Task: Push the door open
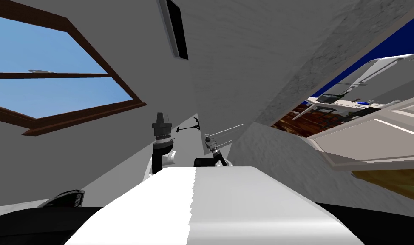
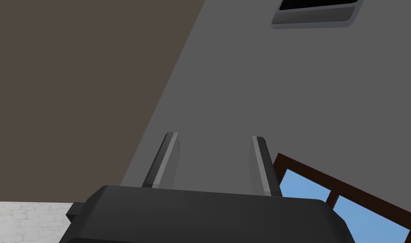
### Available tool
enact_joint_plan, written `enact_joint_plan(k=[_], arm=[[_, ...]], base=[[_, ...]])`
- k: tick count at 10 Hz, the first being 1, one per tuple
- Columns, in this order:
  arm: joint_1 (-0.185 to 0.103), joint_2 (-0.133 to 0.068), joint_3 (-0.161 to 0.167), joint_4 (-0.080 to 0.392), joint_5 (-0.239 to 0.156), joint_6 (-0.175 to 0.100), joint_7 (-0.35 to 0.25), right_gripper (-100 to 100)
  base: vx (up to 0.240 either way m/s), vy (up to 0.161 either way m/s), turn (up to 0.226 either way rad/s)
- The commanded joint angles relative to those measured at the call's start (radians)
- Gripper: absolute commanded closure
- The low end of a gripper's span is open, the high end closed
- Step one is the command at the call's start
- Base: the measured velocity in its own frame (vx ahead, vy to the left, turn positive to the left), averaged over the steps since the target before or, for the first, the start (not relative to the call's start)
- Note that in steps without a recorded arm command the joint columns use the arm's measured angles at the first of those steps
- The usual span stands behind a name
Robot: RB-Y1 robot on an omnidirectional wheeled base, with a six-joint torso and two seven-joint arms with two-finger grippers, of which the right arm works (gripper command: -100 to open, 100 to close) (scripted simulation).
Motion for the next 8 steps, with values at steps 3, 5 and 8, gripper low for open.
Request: enact_joint_plan(k=[3,5,8], arm=[[-0.011,0.010,-0.052,0.012,-0.020,-0.008,0.017,100],[-0.012,0.018,-0.069,0.016,-0.027,-0.009,0.024,100],[-0.013,0.034,-0.100,0.023,-0.040,-0.012,0.038,100]], base=[[0.078,0.108,-0.044],[0.091,0.103,-0.031],[0.089,0.132,-0.047]])
